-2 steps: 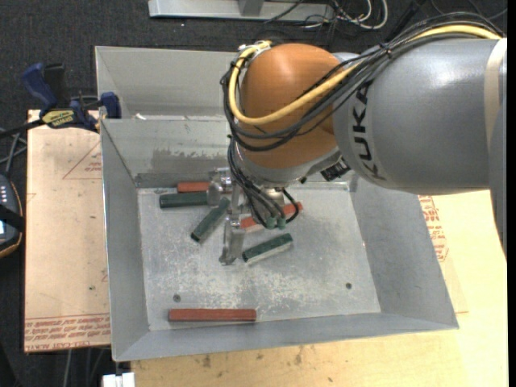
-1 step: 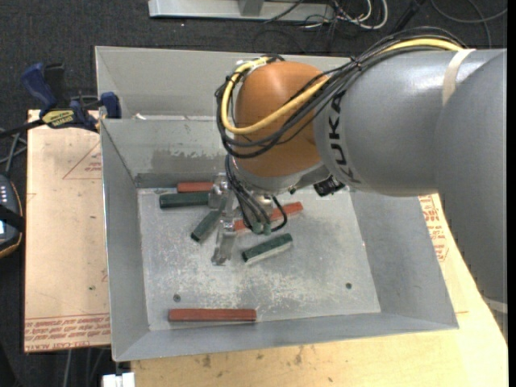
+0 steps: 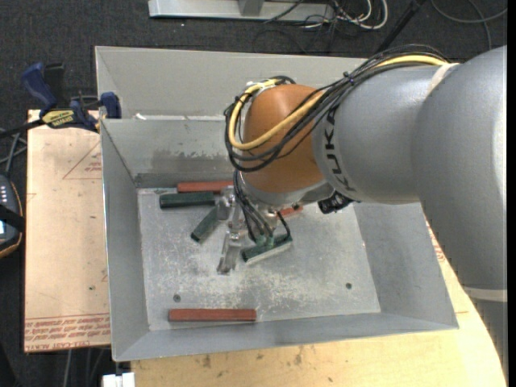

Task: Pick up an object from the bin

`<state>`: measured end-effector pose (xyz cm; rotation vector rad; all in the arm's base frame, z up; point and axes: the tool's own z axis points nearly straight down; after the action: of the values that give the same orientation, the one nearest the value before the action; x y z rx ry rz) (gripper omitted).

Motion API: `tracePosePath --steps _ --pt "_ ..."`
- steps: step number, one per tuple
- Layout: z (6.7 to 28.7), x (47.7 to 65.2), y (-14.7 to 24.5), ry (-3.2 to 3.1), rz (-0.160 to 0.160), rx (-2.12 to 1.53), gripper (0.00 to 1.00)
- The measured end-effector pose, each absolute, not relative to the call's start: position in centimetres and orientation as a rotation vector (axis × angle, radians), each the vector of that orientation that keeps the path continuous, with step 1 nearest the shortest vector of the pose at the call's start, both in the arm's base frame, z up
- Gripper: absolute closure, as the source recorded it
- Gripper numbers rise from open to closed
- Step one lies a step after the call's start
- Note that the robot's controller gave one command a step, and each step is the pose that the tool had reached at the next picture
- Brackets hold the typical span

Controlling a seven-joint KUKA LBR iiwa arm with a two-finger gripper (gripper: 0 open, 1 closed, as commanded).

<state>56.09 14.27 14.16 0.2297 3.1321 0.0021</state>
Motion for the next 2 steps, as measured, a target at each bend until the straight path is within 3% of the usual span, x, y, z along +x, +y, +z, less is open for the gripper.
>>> tracePosePath --steps 1,2 --pt "12.4 58.5 12.1 3.134 0.002 -0.173 0.0" --pt "9.7 61.5 12.6 3.134 0.001 -0.089 0.0"
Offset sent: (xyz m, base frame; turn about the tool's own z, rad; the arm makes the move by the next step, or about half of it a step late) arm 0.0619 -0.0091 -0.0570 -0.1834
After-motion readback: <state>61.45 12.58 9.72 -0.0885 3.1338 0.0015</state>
